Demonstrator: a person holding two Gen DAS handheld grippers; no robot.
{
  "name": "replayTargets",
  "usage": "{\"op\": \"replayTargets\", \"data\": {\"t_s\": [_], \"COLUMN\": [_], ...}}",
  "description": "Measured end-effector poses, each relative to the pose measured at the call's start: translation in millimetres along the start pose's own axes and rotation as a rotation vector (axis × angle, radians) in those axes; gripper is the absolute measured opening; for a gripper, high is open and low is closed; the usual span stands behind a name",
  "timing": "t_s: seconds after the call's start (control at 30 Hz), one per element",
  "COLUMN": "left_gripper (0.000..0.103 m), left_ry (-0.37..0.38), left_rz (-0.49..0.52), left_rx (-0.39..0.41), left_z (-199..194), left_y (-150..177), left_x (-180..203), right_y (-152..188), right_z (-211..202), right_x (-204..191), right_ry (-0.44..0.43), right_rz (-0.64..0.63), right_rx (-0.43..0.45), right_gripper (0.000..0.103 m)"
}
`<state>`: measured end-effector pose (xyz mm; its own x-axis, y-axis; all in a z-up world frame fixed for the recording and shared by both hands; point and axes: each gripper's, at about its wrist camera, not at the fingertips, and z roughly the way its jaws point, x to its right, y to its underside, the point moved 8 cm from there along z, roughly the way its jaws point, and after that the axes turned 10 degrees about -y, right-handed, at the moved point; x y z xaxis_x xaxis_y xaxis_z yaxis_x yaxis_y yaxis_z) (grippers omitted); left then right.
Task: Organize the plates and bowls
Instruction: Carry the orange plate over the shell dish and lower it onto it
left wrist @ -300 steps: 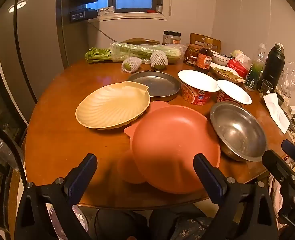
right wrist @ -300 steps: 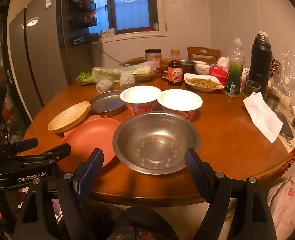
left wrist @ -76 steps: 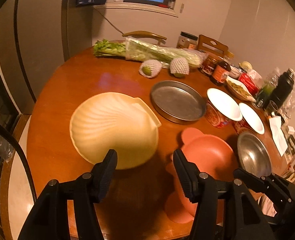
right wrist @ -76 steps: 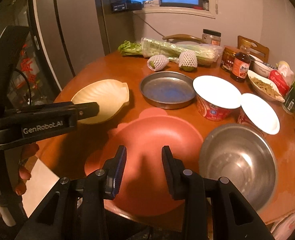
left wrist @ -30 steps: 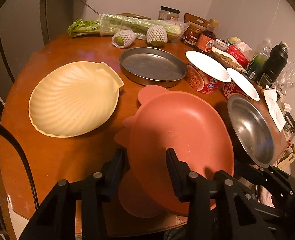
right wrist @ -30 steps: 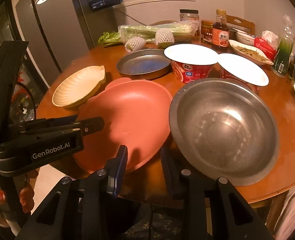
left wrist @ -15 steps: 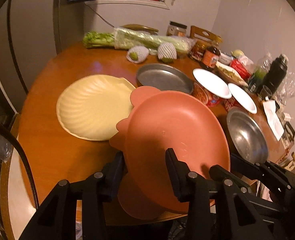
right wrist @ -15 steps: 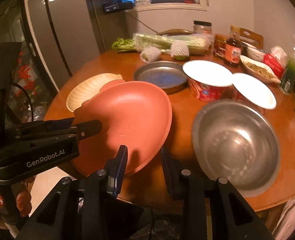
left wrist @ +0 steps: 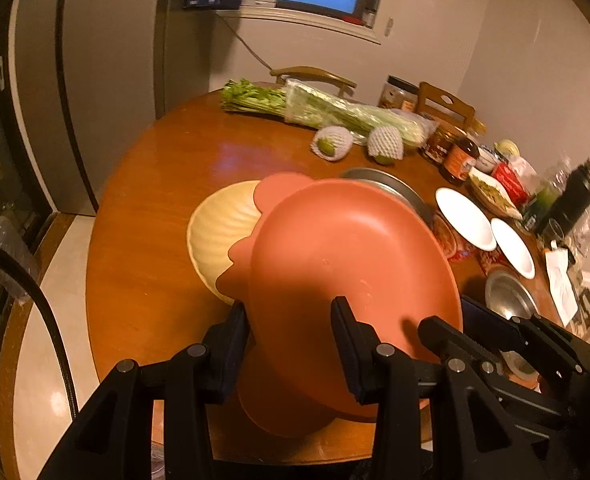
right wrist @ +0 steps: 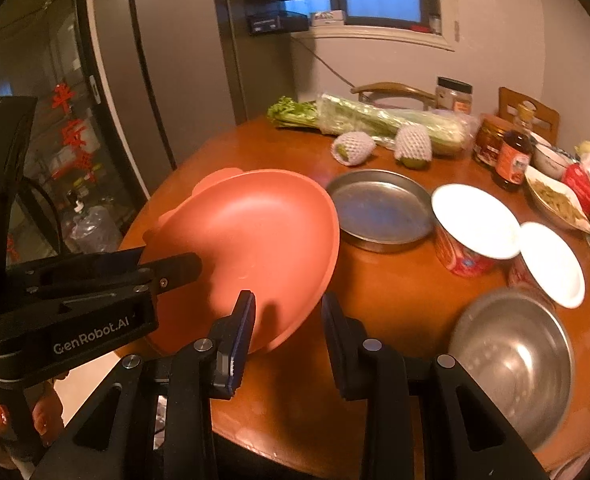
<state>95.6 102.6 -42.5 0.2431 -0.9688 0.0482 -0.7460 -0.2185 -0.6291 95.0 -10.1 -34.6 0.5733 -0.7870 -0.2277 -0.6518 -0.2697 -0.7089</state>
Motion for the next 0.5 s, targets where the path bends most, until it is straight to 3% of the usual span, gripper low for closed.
{"op": "replayTargets", "data": {"t_s": [0.5], "left_gripper": [0.042], "left_ry": [-0.061], "left_rz": [-0.065], "left_rx": [0.000], "left_z": [22], "left_y": [-26], "left_x": [-28], "right_y": [-42], "right_z": [40], "right_x": [-8], "right_ry": [-0.045], "right_rz": [-0.061], "right_rx": [-0.011], "right_gripper": [0.035]}}
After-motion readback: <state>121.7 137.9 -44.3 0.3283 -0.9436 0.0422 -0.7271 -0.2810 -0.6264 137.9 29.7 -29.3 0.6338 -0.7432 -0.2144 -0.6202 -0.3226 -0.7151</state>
